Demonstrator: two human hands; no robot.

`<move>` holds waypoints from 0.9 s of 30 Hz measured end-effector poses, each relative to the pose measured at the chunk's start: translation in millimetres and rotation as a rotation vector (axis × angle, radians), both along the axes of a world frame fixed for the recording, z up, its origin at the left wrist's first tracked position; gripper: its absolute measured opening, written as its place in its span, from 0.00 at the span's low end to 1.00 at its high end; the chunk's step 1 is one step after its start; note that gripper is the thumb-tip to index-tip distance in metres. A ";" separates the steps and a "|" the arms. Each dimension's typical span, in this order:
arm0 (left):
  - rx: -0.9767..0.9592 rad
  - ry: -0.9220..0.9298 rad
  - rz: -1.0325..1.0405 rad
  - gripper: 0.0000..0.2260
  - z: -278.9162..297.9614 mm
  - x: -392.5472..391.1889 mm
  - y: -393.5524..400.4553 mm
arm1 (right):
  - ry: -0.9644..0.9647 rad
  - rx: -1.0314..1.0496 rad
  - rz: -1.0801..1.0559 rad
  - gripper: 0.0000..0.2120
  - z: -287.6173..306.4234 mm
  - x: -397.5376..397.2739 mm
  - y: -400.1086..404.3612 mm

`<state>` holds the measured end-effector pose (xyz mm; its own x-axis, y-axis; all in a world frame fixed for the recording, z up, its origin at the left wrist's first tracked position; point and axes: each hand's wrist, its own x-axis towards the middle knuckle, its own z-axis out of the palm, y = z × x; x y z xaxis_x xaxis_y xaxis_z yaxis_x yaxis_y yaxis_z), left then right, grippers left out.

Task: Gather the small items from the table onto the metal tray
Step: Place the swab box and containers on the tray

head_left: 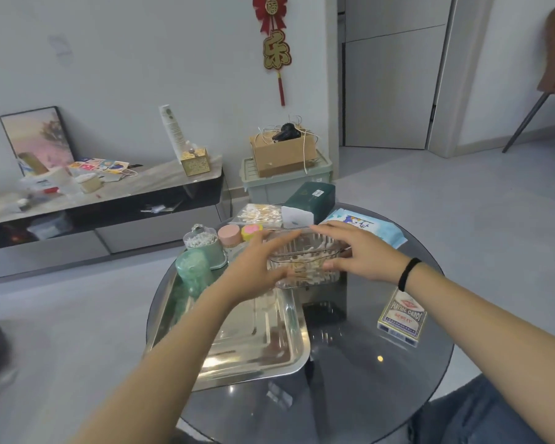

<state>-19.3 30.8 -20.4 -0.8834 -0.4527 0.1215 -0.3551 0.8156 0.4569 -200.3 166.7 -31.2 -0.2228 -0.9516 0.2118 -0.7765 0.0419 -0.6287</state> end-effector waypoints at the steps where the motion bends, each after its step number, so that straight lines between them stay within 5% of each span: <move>1: 0.006 0.003 0.018 0.31 1.8 11.2 -2.0 | -0.015 -0.005 0.017 0.31 1.7 9.9 -4.1; 11: 0.091 -0.017 0.134 0.34 -18.7 124.2 -42.3 | 0.101 0.030 0.148 0.36 -14.2 102.1 -56.7; 22: 0.073 0.114 0.318 0.27 -59.4 124.8 -62.7 | 0.305 0.075 0.030 0.42 -43.3 126.0 -63.4; 27: 0.552 0.294 0.384 0.26 -55.2 113.2 -58.0 | 0.359 0.025 -0.079 0.42 -45.2 136.5 -71.5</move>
<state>93.8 -27.3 -75.6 -0.6165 -0.7874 -0.0067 -0.3692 0.2815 0.8857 -63.9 95.2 -76.4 -0.2113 -0.9403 0.2670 -0.9414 0.1223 -0.3143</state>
